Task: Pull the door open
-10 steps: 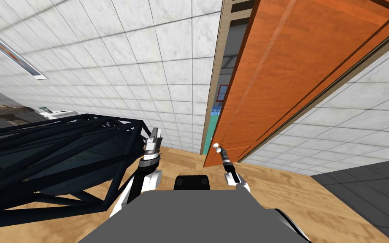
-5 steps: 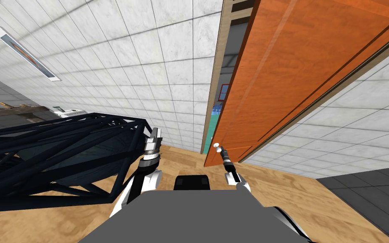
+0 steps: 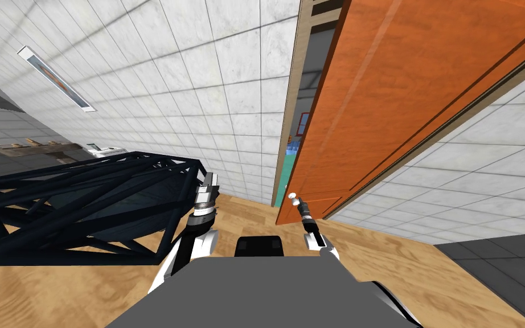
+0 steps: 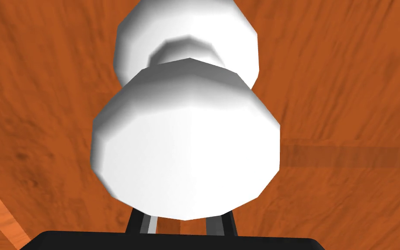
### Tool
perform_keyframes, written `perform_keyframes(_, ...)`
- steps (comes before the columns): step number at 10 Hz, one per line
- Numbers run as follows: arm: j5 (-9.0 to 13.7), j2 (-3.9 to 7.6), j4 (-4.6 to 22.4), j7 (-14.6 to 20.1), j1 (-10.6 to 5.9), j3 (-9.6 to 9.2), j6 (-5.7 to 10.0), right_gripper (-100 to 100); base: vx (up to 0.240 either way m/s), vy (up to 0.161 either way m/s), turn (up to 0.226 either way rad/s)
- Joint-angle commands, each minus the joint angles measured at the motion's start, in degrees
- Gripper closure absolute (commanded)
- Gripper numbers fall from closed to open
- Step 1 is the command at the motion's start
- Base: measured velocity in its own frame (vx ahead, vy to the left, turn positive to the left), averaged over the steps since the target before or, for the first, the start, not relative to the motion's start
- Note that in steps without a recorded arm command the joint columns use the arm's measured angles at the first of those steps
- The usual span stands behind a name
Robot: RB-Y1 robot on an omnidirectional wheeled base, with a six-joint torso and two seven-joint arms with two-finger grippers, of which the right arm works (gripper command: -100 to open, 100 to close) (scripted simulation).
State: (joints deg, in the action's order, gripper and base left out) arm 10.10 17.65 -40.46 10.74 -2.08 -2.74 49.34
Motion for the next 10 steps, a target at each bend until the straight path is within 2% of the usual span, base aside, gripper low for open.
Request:
perform_keyframes(1, 0.4, -0.97, 0.4, 2.9, -0.55, -1.74, 1.05, 100, -0.054, -0.026, 0.12)
perform_keyframes(2, 0.4, -0.97, 0.4, 3.6, -0.55, -1.74, 1.05, 100, -0.044, -0.031, 0.044)
perform_keyframes(3, 1.1, -0.83, 0.4, 5.7, -0.59, -2.2, 1.05, 100, -0.043, -0.019, 0.025)
perform_keyframes(4, 1.1, -0.83, 0.4, 5.8, -0.59, -2.2, 1.05, 100, -0.04, -0.02, 0.031)
perform_keyframes(5, 1.8, -0.69, 0.5, 8.0, -0.62, -2.65, 1.06, 100, -0.052, -0.021, 0.086)
perform_keyframes(6, 1.8, -0.69, 0.5, 8.1, -0.62, -2.65, 1.06, 100, -0.029, -0.015, 0.057)
perform_keyframes(7, 2.4, -0.54, 0.5, 10.3, -0.65, -3.1, 1.07, 100, -0.039, -0.019, 0.074)
perform_keyframes(9, 2.4, -0.54, 0.5, 10.3, -0.65, -3.1, 1.07, 100, -0.028, -0.007, 0.006)
perform_keyframes(10, 3.2, -0.38, 0.6, 12.7, -0.69, -3.6, 1.07, 100, -0.043, -0.018, 0.068)
